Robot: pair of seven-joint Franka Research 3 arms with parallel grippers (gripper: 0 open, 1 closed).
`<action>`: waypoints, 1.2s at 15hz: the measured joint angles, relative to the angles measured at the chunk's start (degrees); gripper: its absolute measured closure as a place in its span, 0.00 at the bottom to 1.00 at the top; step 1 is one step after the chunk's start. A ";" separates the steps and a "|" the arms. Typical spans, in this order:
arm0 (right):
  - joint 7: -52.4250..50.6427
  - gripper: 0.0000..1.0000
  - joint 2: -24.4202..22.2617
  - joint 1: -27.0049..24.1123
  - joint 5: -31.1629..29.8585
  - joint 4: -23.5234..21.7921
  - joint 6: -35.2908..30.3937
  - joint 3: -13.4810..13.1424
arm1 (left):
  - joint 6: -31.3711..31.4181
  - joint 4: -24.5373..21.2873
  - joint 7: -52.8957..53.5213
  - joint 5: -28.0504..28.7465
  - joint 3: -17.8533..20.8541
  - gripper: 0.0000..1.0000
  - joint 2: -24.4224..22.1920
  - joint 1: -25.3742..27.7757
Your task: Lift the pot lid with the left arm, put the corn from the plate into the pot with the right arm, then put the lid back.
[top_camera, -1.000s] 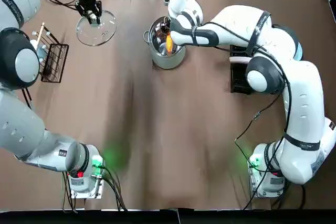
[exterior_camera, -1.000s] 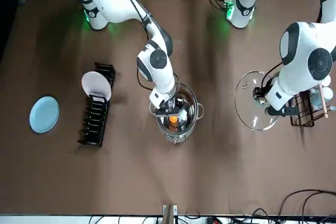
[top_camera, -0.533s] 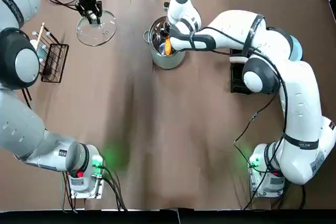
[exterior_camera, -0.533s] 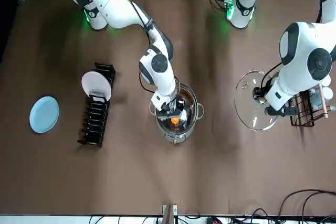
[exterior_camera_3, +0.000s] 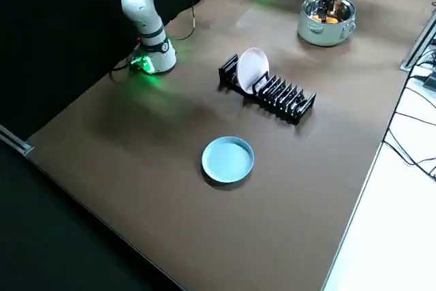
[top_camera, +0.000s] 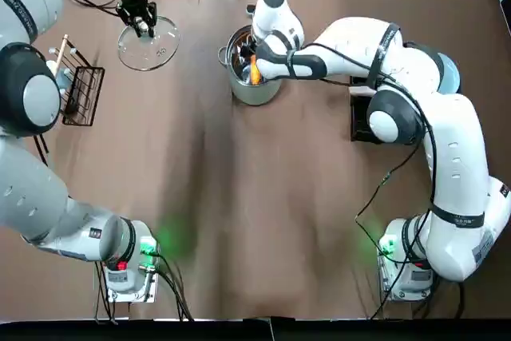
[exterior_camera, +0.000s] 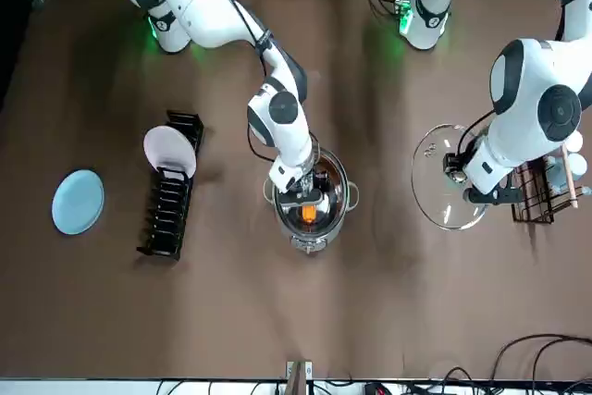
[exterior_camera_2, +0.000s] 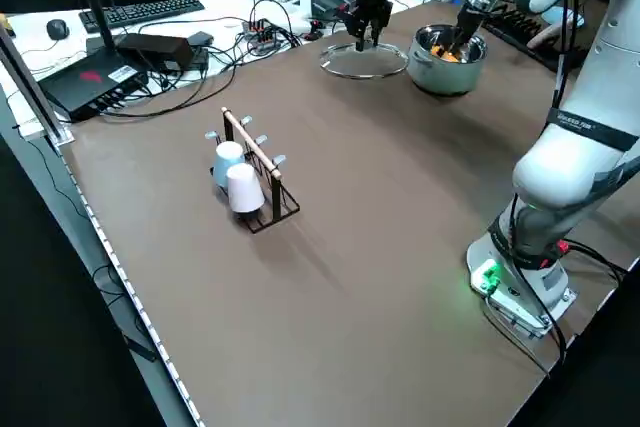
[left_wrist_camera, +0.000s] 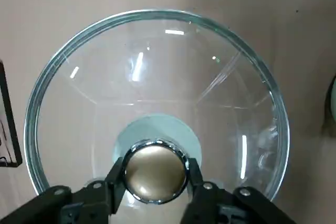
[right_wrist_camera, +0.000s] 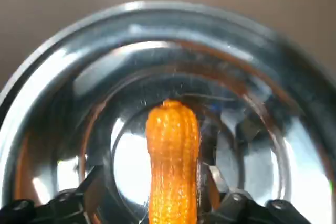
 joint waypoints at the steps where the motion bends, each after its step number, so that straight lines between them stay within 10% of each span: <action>1: 0.05 0.11 -0.49 -0.16 0.00 0.26 -0.41 -0.18 | 0.00 -0.01 0.00 0.00 -0.01 0.50 0.00 -0.02; 10: -11.80 0.07 -14.18 -8.31 -0.03 1.46 -27.57 -1.05 | 1.02 0.02 -1.08 -0.09 -1.27 0.50 -0.11 0.11; 18: -38.86 0.01 -23.20 -28.29 5.97 1.52 -43.81 -1.00 | 3.20 1.47 -16.30 -0.17 -11.39 0.50 -2.79 -1.27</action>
